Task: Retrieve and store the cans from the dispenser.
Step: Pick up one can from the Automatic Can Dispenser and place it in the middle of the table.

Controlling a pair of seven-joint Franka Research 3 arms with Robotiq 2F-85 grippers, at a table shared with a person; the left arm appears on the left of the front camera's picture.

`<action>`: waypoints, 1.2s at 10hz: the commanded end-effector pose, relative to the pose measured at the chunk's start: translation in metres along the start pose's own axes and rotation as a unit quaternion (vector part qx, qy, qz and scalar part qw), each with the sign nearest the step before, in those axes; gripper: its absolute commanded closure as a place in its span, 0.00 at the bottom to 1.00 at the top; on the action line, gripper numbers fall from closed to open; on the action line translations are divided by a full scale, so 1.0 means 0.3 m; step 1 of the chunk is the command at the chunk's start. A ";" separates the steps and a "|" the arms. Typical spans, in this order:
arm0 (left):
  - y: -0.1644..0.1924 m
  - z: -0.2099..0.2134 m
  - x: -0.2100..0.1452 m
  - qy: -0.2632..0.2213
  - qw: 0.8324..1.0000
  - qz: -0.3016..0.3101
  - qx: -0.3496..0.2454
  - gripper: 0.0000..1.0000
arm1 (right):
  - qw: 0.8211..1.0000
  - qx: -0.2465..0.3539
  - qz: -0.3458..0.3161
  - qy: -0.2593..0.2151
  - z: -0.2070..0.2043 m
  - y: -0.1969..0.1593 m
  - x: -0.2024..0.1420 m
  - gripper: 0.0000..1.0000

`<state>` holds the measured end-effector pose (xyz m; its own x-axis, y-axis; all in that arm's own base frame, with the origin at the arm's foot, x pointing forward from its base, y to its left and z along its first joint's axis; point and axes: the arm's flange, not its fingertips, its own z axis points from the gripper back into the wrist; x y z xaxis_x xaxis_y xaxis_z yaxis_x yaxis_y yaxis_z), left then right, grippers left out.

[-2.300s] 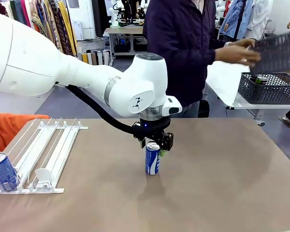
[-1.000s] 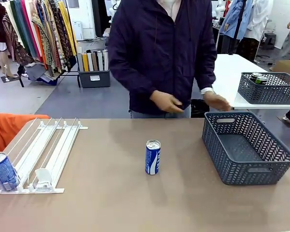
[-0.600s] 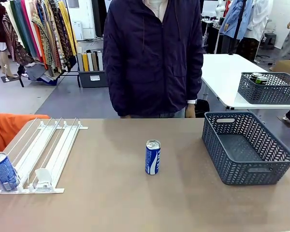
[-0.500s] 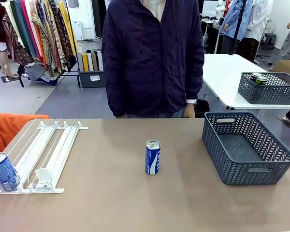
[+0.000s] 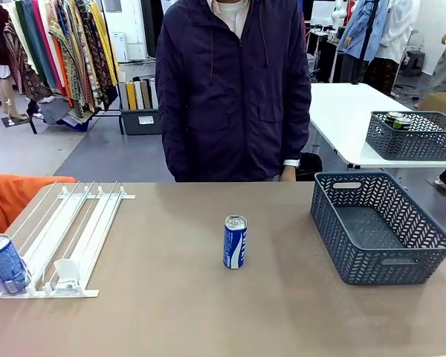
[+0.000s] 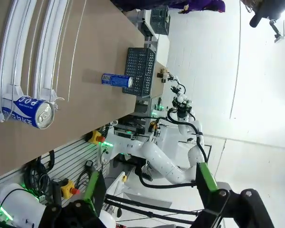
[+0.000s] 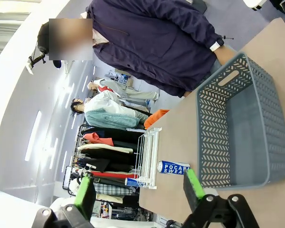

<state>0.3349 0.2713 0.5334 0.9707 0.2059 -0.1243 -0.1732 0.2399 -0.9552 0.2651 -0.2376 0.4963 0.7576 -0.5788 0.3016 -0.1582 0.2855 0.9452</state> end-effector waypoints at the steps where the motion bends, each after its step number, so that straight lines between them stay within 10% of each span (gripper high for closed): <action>1: -0.009 -0.003 -0.009 0.003 1.000 -0.004 -0.004 0.00 | 1.000 0.010 0.012 -0.005 -0.006 0.005 0.005 0.00; 3: 0.000 -0.001 0.000 0.000 1.000 0.000 0.000 0.00 | 1.000 0.010 0.012 -0.005 -0.006 0.005 0.005 0.00; 7: -0.020 -0.442 -0.148 0.105 0.961 -0.040 0.251 0.00 | 1.000 0.010 0.012 -0.005 -0.006 0.005 0.005 0.00; 12: 0.035 -0.718 -0.160 -0.041 0.898 -0.065 0.434 0.00 | 1.000 0.010 0.012 -0.005 -0.006 0.005 0.005 0.00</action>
<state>0.3230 0.0595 0.4688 0.9926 0.1205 -0.0167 -0.1155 0.8904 -0.4404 0.2654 -0.2372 0.4966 0.7584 -0.5775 0.3022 -0.1587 0.2861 0.9450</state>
